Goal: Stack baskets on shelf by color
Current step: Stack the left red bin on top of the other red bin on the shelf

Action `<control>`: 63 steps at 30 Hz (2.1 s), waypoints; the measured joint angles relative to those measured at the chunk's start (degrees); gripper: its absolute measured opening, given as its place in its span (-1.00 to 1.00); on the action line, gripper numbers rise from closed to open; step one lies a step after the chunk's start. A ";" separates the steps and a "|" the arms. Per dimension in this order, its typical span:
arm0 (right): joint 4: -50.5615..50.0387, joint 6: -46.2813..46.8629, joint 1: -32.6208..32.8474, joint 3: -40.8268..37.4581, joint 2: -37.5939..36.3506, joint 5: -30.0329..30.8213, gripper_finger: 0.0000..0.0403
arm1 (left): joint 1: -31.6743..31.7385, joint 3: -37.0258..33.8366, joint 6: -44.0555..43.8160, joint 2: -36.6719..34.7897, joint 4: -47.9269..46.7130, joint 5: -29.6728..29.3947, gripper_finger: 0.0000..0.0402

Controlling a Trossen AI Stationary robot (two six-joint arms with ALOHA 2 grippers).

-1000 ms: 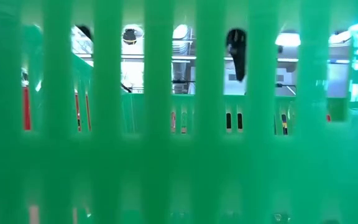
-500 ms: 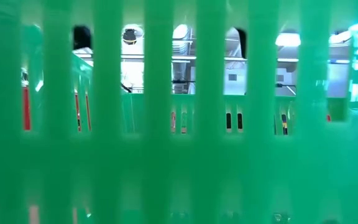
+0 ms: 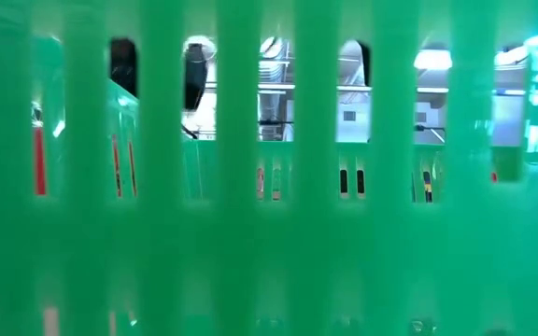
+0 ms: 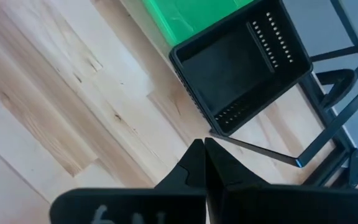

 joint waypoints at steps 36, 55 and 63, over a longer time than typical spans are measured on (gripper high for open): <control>-7.66 -0.37 -2.05 -0.01 -9.02 9.63 -0.99 | 7.33 44.94 6.06 7.96 -41.27 -28.56 -1.00; -7.80 -2.15 -14.14 0.00 -37.42 14.01 -1.00 | 32.89 45.69 2.09 3.06 -35.57 -30.25 -1.00; -7.84 -6.45 -22.59 -0.04 -44.29 14.93 -1.00 | 47.62 45.71 4.22 3.06 -29.89 -21.56 -1.00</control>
